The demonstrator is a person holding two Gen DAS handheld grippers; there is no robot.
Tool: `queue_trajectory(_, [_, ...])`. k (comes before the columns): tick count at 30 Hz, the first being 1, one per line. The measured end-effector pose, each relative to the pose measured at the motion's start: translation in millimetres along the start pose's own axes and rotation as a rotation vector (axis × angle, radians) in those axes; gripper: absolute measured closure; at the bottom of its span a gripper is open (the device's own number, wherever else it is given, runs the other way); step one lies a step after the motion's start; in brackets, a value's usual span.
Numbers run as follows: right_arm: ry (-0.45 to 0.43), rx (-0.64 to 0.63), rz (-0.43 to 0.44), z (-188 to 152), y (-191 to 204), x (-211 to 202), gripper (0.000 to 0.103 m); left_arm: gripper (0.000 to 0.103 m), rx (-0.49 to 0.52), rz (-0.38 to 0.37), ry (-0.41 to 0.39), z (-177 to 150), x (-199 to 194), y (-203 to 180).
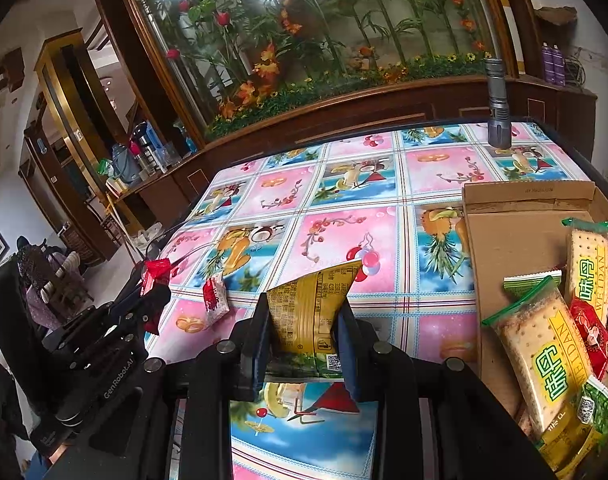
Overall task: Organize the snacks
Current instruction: 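Lift the red candy and yellow packet and carry them toward the box, then lower the red candy and yellow packet into the box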
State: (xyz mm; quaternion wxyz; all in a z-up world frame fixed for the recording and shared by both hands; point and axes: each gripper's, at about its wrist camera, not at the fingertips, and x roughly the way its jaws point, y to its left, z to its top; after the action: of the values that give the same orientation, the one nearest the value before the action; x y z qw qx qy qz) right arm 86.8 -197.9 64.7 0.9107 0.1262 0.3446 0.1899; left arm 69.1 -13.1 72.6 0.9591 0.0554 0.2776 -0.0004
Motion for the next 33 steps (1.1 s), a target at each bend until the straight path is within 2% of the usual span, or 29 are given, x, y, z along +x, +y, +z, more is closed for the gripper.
queue_trajectory(18, [-0.02,0.01,0.001,6.0,-1.1,-9.6,0.071,0.085,0.026,0.018,-0.023,0.2,-4.1,-5.0])
queue_trajectory(28, [-0.133,0.13,-0.059,22.6,-50.2,-53.1,0.071,0.085,0.029,0.011,-0.028,1.5,-6.3,-4.0])
queue_trajectory(30, [-0.154,0.167,-0.077,24.8,-64.9,-62.9,0.071,0.085,0.019,-0.026,-0.024,3.4,-8.1,-2.1])
queue_trajectory(33, [-0.2,0.226,-0.114,27.7,-88.7,-81.6,0.071,0.085,-0.024,-0.163,-0.025,8.2,-16.6,4.4])
